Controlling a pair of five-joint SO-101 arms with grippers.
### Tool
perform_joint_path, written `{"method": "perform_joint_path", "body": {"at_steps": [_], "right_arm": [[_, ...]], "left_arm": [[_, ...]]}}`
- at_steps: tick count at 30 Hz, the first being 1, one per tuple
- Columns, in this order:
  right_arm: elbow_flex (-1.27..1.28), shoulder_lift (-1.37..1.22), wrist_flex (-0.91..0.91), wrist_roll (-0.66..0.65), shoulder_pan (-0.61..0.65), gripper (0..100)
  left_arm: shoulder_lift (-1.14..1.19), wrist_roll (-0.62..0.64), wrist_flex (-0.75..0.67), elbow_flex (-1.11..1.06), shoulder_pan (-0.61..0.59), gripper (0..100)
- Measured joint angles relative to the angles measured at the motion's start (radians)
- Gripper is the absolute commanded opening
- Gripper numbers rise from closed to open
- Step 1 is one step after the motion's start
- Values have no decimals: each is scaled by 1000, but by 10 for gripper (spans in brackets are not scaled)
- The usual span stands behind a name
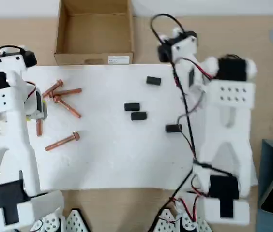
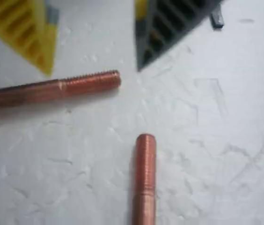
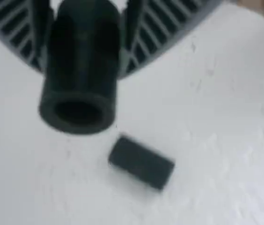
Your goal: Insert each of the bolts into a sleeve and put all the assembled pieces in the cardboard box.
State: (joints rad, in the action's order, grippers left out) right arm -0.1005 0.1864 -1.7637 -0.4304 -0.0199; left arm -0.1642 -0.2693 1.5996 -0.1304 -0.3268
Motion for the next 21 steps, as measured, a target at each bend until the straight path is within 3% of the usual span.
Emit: {"method": "perform_joint_path", "body": {"at_steps": [9, 21], "right_arm": [[163, 126, 0, -18, -72, 10], [163, 126, 0, -18, -72, 10]], "left_arm": [[201, 3, -80, 64, -84, 129], [385, -38, -175, 141, -84, 157]]}}
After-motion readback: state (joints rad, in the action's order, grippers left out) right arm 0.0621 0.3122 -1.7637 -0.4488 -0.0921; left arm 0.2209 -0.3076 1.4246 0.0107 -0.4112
